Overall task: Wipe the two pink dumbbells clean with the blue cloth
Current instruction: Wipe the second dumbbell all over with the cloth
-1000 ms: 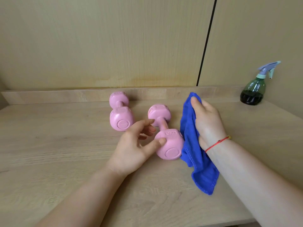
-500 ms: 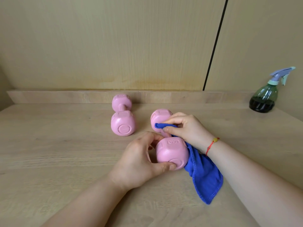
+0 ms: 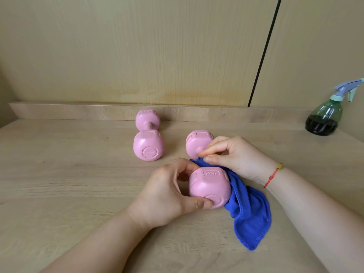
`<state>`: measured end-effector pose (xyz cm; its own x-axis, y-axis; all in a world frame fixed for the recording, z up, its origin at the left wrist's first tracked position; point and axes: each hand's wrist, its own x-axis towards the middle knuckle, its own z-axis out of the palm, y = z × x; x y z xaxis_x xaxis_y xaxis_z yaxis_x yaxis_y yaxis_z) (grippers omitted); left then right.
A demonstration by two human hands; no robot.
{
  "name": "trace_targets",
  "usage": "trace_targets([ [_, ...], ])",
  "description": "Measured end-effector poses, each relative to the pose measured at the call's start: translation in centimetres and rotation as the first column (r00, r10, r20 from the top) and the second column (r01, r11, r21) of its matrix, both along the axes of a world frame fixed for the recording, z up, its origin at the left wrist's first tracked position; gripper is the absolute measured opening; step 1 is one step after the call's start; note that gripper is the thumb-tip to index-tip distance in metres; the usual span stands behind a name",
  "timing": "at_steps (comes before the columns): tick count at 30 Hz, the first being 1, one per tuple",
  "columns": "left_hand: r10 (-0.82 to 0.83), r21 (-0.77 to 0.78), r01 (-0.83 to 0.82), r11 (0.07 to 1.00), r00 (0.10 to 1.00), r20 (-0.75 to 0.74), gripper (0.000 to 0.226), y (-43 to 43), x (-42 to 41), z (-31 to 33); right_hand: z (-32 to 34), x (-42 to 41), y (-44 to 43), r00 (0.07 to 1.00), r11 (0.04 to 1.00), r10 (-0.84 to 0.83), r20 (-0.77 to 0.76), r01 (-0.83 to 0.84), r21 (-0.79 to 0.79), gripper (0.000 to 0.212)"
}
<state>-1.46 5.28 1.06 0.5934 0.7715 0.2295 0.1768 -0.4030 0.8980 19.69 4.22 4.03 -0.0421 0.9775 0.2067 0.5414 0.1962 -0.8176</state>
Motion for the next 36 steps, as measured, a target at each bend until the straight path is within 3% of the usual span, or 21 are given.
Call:
trace_targets([
  [3,0.0,-0.009,0.0,1.0,1.0,0.0,0.052,-0.1,0.0,0.0,-0.4,-0.4,1.7,0.954,0.966,-0.216,0.209,0.179,0.184,0.014],
  [6,0.004,-0.003,-0.004,1.0,1.0,0.004,0.051,-0.1,-0.1,0.1,-1.3,-1.2,2.2,0.925,0.924,-0.293,0.242,0.21,0.318,0.014],
  [9,0.009,0.004,-0.009,1.0,1.0,-0.01,0.051,-0.1,0.0,0.2,-1.5,-0.8,1.2,0.965,0.961,-0.197,0.174,0.156,0.226,0.019],
  [14,0.018,-0.003,-0.018,1.0,1.0,-0.015,0.051,-0.3,0.1,0.3,-1.0,-0.2,-2.0,0.995,0.997,-0.06,0.084,0.054,0.063,0.046],
  [18,0.015,0.0,-0.015,1.0,1.0,-0.013,0.051,-0.3,0.1,0.3,1.1,0.0,-3.2,0.988,0.999,-0.044,0.151,0.041,0.018,0.05],
  [21,0.002,-0.021,-0.002,1.0,1.0,0.0,0.052,-0.2,0.0,0.4,3.0,0.6,-2.4,0.95,0.956,-0.282,0.138,0.266,0.124,0.047],
  [24,-0.009,-0.036,0.009,0.999,1.0,0.005,0.052,0.1,0.1,0.4,3.6,0.2,-0.2,0.865,0.81,-0.501,0.022,0.461,0.362,0.042],
  [26,-0.01,-0.045,0.01,0.999,1.0,0.007,0.052,0.2,0.1,0.3,3.1,-0.5,1.6,0.882,0.8,-0.465,0.07,0.386,0.46,0.038],
  [27,-0.009,-0.053,0.01,0.999,1.0,0.007,0.052,0.1,0.1,0.2,2.4,-0.7,2.7,0.902,0.841,-0.4,0.161,0.292,0.455,0.035],
  [29,-0.006,-0.069,0.007,0.998,1.0,0.011,0.052,0.1,0.0,0.1,0.8,-1.1,4.5,0.881,0.956,-0.21,0.423,0.094,0.279,0.034],
  [31,-0.005,-0.073,0.006,0.997,1.0,0.013,0.052,0.1,0.1,0.1,-0.7,-1.5,5.6,0.797,0.991,-0.11,0.594,0.046,0.122,0.047],
  [34,-0.003,-0.077,0.004,0.997,1.0,0.012,0.051,0.0,0.4,0.2,-0.5,-1.6,6.2,0.869,0.989,-0.123,0.48,0.066,0.135,0.038],
  [36,-0.004,-0.094,0.006,0.996,1.0,0.017,0.05,-0.1,0.7,0.2,0.3,-1.6,6.7,0.922,0.996,-0.08,0.379,0.065,0.053,0.037],
])
